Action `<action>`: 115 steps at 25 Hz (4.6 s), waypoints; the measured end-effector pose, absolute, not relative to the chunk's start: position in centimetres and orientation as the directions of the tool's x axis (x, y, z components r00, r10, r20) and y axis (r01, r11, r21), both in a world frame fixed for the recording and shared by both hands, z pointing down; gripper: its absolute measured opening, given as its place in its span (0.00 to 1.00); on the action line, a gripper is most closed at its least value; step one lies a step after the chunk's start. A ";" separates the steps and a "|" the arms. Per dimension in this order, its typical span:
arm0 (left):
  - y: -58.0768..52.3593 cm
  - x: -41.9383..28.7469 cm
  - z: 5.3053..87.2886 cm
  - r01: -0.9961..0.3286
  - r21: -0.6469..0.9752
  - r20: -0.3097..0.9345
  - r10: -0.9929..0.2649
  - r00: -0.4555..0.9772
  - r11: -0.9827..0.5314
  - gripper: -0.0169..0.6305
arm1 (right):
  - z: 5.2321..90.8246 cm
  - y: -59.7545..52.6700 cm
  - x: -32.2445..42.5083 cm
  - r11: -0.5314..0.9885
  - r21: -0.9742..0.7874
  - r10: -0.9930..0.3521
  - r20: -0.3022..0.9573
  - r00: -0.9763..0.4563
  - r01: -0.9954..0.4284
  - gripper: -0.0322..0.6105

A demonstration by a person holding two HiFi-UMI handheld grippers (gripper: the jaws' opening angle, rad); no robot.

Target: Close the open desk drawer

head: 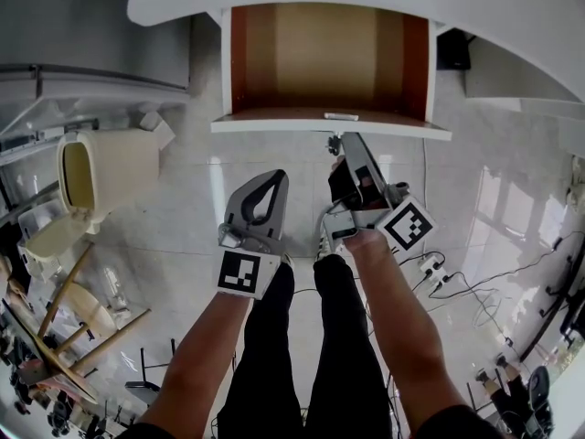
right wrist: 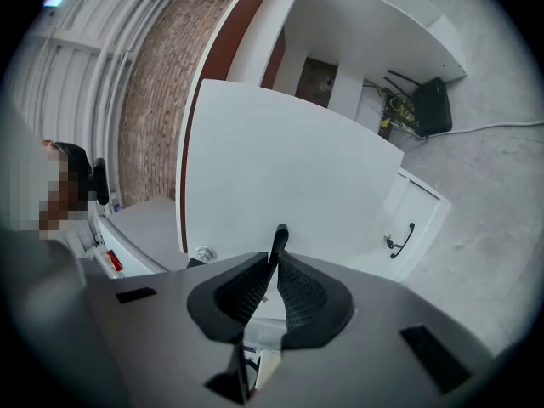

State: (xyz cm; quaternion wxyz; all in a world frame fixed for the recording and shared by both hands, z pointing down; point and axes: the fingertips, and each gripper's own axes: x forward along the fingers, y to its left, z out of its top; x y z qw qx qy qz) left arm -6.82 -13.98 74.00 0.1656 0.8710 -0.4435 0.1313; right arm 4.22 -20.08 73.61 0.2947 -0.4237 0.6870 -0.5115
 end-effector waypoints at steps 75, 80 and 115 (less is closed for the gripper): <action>-24.5 -9.1 68.2 -0.846 0.084 0.240 -0.813 0.530 -0.527 0.04 | 70.7 -34.1 3.9 0.012 -0.990 -0.960 0.027 -0.280 -0.137 0.12; -25.3 -8.5 68.3 -0.847 0.091 0.243 -0.813 0.529 -0.524 0.04 | 71.1 -35.0 4.6 0.021 -0.991 -0.961 0.016 -0.276 -0.131 0.12; -15.5 -11.7 48.1 -0.885 0.111 0.168 -0.869 0.466 -0.453 0.04 | 47.8 -15.4 0.1 0.487 -0.245 -0.825 0.187 -0.534 -0.839 0.12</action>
